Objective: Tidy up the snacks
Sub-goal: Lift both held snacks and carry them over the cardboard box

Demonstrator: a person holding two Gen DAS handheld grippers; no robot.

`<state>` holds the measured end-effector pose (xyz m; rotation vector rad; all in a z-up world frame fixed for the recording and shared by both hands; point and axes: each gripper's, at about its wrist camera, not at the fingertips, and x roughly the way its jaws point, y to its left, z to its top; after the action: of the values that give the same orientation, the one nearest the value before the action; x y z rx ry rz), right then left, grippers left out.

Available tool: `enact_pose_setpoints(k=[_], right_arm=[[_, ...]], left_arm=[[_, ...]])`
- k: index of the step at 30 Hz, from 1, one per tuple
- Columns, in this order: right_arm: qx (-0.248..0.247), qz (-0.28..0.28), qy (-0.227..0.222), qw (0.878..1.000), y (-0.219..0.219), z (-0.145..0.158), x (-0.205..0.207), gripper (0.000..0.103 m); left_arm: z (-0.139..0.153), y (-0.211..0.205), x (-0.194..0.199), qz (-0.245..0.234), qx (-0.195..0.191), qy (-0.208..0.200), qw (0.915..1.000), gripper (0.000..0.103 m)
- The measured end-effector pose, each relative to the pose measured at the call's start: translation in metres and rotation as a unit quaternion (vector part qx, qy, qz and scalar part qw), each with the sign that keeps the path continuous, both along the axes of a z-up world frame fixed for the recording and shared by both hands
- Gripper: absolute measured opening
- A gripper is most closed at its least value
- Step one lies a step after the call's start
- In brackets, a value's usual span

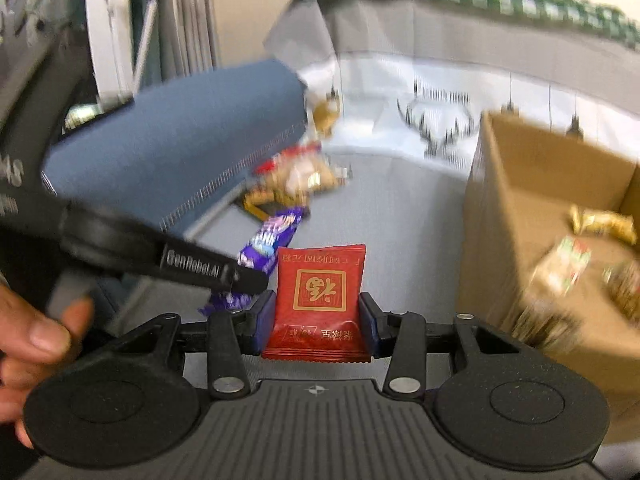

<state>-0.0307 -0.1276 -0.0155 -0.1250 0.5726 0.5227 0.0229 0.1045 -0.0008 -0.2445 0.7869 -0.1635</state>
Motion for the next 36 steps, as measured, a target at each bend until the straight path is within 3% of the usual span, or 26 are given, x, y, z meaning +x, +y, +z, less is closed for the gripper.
enact_pose_setpoints(k=[6,13,16,20,30,36], right_arm=[[0.043,-0.003,-0.052,0.998,-0.027,0.057,-0.007,0.046],[0.109,0.001,-0.116,0.987,-0.097,0.1,-0.003,0.046],[0.115,-0.021,-0.126,0.985,-0.126,0.098,0.006,0.046],[0.141,-0.069,-0.106,0.982,-0.158,0.081,0.015,0.045],[0.15,-0.111,-0.108,0.976,-0.19,0.059,0.023,0.045],[0.169,-0.119,-0.104,0.973,-0.198,0.057,0.033,0.046]], left_arm=[[0.016,0.014,-0.017,0.023,-0.04,-0.053,0.9976,0.014],[0.021,0.016,-0.022,0.023,-0.055,-0.068,0.9959,0.014],[0.022,0.015,-0.022,0.024,-0.06,-0.072,0.9953,0.014],[0.02,0.013,-0.02,0.023,-0.062,-0.071,0.9953,0.014],[0.022,0.001,-0.02,0.026,-0.045,-0.077,0.9957,0.014],[0.026,-0.004,-0.031,0.052,-0.12,-0.067,0.9892,0.014]])
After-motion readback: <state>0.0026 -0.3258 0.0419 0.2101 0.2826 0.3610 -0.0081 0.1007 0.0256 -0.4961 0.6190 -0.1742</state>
